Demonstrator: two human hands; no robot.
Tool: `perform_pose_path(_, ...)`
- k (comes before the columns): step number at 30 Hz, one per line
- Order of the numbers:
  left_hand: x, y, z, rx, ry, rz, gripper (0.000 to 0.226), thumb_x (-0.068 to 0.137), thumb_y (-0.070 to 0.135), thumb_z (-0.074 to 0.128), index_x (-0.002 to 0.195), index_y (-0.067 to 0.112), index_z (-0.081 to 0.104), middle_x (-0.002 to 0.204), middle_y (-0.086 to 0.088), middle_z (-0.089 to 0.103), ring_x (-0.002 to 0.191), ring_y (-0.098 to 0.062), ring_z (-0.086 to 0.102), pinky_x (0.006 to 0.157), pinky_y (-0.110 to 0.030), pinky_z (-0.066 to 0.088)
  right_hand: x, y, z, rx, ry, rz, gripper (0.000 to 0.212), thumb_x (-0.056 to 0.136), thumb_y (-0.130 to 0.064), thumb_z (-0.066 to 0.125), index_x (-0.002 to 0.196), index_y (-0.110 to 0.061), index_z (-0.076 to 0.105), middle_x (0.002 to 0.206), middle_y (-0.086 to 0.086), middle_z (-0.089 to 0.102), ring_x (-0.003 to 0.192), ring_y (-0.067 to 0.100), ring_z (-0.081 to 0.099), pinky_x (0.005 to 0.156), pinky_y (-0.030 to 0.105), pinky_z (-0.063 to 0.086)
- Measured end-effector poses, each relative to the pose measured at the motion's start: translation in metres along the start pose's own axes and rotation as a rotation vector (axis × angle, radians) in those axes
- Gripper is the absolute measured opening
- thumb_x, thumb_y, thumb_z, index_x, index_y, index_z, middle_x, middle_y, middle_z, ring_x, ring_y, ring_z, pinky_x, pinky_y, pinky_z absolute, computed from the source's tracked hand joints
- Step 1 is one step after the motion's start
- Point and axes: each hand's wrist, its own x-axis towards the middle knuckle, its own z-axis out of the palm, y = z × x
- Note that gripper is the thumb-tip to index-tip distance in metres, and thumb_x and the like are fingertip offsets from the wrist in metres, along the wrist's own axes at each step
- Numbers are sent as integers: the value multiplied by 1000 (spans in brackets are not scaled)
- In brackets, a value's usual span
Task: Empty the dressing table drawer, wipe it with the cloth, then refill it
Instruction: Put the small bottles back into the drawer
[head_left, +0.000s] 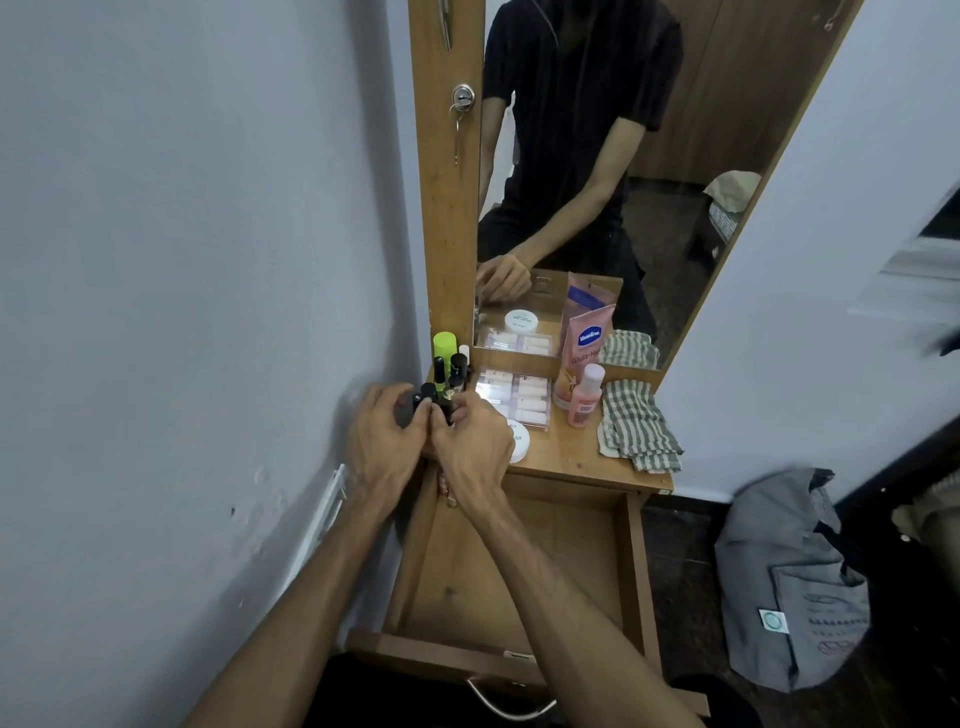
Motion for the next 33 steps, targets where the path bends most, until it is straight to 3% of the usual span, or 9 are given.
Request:
perform_pose_path(2, 0, -2, 1, 2, -5, 1, 20, 90, 36, 70, 106, 24, 69, 100, 11, 61, 89, -8, 56, 69, -12, 37, 1, -1, 2, -23, -1, 4, 26, 88, -46, 72, 100, -23, 72, 83, -9, 71, 76, 13, 65, 63, 25, 37)
perform_pose_path(4, -3, -2, 1, -5, 0, 3, 16, 89, 32, 70, 102, 24, 68, 95, 13, 61, 85, -7, 57, 69, -15, 41, -1, -1, 1, -36, 0, 6, 21, 88, -43, 72, 96, -23, 72, 81, -8, 72, 75, 14, 65, 62, 25, 34)
perform_pose_path(10, -17, -1, -8, -80, 10, 57, 11, 87, 33, 71, 95, 27, 67, 89, 13, 62, 77, -3, 58, 63, -15, 42, -12, 4, -7, 29, 6, -34, 20, 87, -43, 73, 90, -23, 72, 79, -9, 70, 71, 9, 62, 61, 23, 41)
perform_pose_path(13, -27, 0, -12, -99, 8, 84, 13, 83, 36, 75, 90, 30, 66, 83, 16, 62, 72, 1, 57, 60, -13, 43, -24, 9, -17, 59, 29, -56, 21, 84, -46, 72, 86, -25, 72, 74, -12, 69, 67, 3, 59, 59, 7, 35)
perform_pose_path(16, -37, 0, -15, -100, -39, 102, 13, 79, 35, 79, 86, 30, 68, 74, 18, 62, 68, 1, 59, 57, -8, 41, -37, 16, -29, 84, 45, -65, 23, 81, -51, 70, 84, -28, 73, 70, -15, 67, 63, 0, 60, 56, 3, 35)
perform_pose_path(19, -46, -2, -14, -129, -103, 104, 13, 76, 39, 79, 81, 32, 69, 69, 18, 64, 67, -2, 62, 54, -10, 44, -50, 25, -39, 81, 38, -10, 24, 78, -52, 69, 81, -29, 73, 67, -15, 67, 61, 0, 62, 57, 8, 41)
perform_pose_path(22, -56, -5, -9, -147, -171, 81, 19, 73, 30, 83, 75, 39, 66, 67, 18, 65, 68, -1, 62, 53, -10, 46, -61, 36, -43, 36, -2, 47, 21, 76, -47, 72, 81, -27, 73, 66, -14, 68, 60, 0, 60, 57, 10, 38)
perform_pose_path(27, -70, -20, 0, 7, -282, 19, 14, 72, 31, 84, 76, 30, 70, 65, 19, 64, 64, 2, 61, 59, -19, 50, -69, 55, -36, -68, -146, 146, 24, 76, -46, 71, 88, -26, 76, 77, -11, 76, 76, 8, 71, 69, 23, 52)
perform_pose_path(33, -74, -36, 6, 174, -361, 24, 13, 73, 34, 80, 76, 30, 68, 72, 17, 64, 66, -5, 59, 59, -21, 44, -70, 70, -14, -138, -314, 171, 26, 78, -44, 65, 95, -28, 77, 86, -9, 78, 88, 17, 73, 75, 28, 55)
